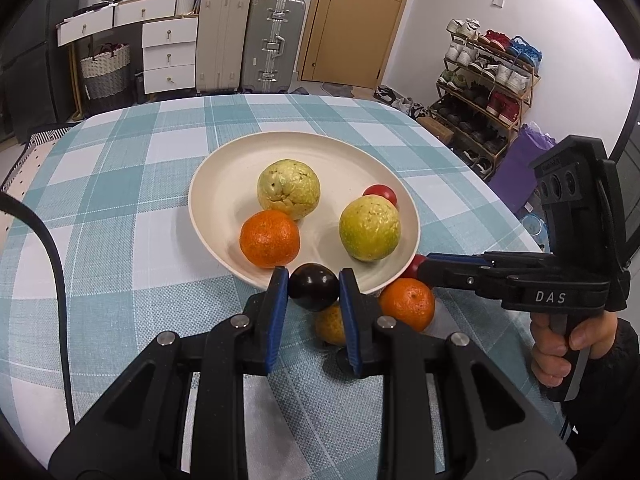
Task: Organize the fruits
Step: 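Lift and carry the tomato and the plum toward the cream plate with both grippers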
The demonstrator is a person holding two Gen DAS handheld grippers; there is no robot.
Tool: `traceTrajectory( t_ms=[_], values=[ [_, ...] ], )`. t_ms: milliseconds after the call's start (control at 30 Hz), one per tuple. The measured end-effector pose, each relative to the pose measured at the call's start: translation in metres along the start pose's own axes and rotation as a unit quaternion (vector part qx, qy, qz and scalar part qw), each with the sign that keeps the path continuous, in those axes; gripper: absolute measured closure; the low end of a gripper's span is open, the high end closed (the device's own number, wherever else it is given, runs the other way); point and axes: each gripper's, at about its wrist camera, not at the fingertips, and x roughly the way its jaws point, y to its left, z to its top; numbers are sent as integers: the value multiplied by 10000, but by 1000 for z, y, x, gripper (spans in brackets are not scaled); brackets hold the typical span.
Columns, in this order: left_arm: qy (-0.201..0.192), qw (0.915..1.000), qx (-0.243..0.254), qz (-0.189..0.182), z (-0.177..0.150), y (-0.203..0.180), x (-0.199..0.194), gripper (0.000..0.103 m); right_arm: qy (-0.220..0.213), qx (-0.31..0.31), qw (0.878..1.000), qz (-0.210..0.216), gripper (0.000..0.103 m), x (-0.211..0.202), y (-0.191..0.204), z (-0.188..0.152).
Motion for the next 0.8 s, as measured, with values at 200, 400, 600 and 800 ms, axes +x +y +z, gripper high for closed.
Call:
traceTrajectory(
  t_ms=[200,400,600,800],
  values=[
    [-19,10000,30,-14,1,-1,-1,80,-153,-42,9999,-11,85,-13,1,-1],
    [-1,10000,44,-47,1,-3,2,80,-20,-66,9999,-93,84,-14,-3,-2],
    [1,10000,74,-62,0,-5,0,80,66,-346,9991,-244,75,-13,3,-6],
    [-9,9999,110,-70,-1,-6,-1,80,188,-736,9953,-598,66,-9,8,-12]
  ],
)
